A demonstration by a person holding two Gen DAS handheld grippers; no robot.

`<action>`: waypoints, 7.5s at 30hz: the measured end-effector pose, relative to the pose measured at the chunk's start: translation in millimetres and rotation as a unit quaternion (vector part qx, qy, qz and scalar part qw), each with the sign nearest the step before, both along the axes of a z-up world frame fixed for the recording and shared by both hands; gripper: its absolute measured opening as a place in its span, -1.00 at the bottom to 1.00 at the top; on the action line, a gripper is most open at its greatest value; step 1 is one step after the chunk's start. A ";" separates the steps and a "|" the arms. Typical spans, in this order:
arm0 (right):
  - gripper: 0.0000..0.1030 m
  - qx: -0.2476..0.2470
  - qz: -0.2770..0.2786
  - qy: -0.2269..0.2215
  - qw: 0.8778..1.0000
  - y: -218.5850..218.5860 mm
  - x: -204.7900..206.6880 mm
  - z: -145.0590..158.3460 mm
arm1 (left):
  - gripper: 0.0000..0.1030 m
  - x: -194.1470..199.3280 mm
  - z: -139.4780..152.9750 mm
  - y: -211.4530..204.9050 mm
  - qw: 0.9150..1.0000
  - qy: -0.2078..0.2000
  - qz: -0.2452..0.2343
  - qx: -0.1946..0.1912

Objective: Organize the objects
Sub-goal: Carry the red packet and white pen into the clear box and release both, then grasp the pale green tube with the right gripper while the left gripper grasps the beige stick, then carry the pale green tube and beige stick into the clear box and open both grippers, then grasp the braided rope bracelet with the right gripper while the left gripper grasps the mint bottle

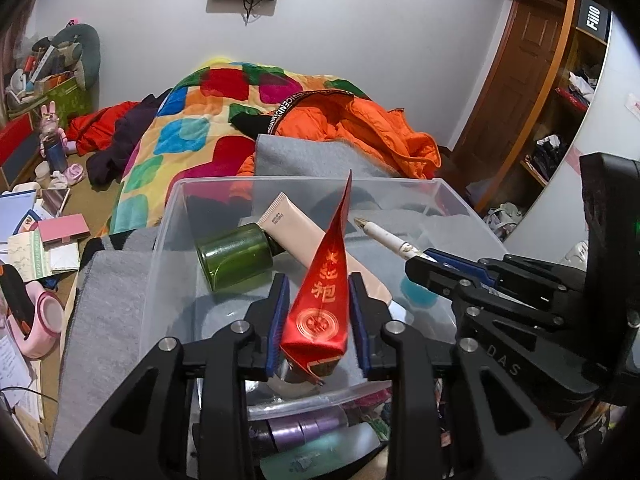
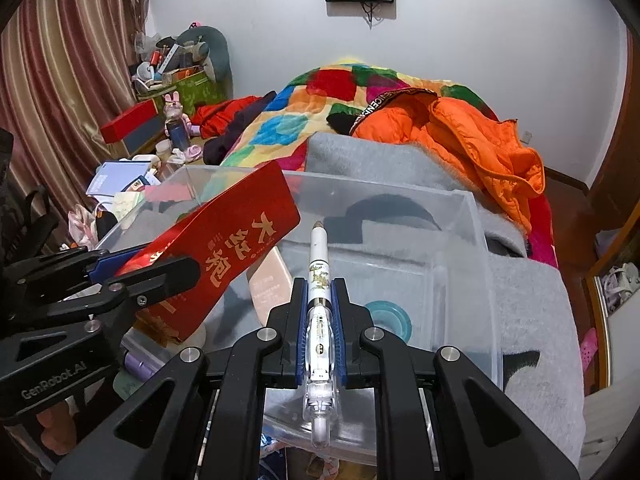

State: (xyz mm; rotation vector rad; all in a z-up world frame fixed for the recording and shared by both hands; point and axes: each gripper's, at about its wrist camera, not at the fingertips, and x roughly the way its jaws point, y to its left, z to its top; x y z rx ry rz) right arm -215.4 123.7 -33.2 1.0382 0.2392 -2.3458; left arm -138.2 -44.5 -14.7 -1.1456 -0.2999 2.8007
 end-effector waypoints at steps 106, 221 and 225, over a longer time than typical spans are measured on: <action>-0.73 -0.049 -0.070 0.025 0.996 112.8 127.6 17.3 | -0.72 118.5 -7.6 49.4 0.998 0.030 -0.038 -0.030; -0.19 -0.014 -0.042 -0.064 0.997 75.2 80.4 -37.4 | 0.77 72.2 -48.8 31.5 0.995 -0.079 -0.024 -0.056; -0.31 -0.030 -0.040 -0.072 0.996 73.5 78.9 -36.3 | 0.80 73.0 -52.1 37.2 0.995 -0.073 -0.015 -0.066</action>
